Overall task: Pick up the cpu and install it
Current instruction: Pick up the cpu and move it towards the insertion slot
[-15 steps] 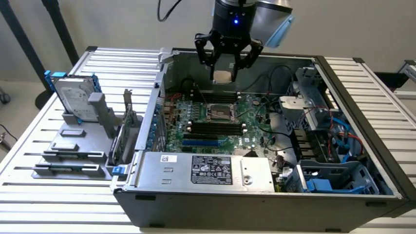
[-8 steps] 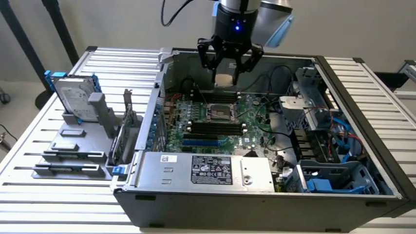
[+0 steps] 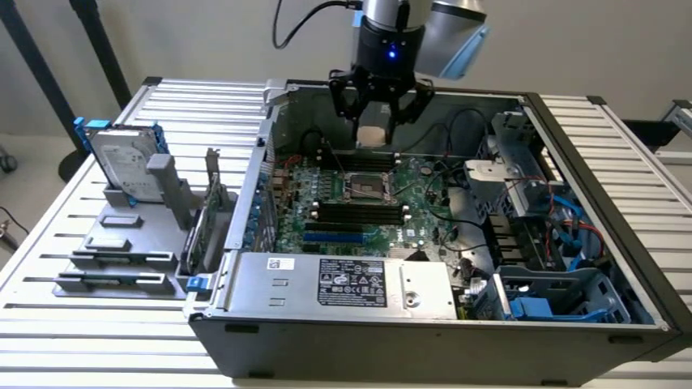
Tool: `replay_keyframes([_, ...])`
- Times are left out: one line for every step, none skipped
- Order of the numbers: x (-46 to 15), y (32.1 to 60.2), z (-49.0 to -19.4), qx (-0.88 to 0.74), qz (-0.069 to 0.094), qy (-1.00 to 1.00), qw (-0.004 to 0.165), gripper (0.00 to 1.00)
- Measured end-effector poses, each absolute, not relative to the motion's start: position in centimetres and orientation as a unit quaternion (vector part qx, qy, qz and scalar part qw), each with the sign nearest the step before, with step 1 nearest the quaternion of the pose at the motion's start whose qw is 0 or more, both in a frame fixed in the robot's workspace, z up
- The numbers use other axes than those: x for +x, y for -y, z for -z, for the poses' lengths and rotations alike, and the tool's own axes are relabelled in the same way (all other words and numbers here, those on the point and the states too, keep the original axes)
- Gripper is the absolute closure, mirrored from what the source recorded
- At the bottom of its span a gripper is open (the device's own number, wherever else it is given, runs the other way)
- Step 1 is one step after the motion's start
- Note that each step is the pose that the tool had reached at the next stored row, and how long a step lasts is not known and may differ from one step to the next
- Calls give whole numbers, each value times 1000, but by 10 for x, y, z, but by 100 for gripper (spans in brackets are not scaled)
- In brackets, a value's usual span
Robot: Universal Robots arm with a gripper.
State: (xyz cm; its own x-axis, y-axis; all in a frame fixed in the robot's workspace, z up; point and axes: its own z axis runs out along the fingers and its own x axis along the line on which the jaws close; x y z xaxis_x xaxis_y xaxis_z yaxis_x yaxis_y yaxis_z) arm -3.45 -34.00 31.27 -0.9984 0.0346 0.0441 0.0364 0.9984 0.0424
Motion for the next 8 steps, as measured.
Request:
replay_keyframes([-34,339,-311,-18,22,999,22,45])
replay_keyframes([-34,338,-309,-18,22,999,22,45])
replay_keyframes([-34,337,-307,-18,22,999,22,45])
replay_keyframes([-34,337,-305,-18,22,999,22,45])
replay_keyframes([-34,336,-304,-18,22,999,22,45])
replay_keyframes([-33,336,-302,-18,22,999,22,45])
replay_keyframes([-33,335,-300,-18,22,999,22,45])
replay_keyframes([-33,334,-298,-18,22,999,22,45])
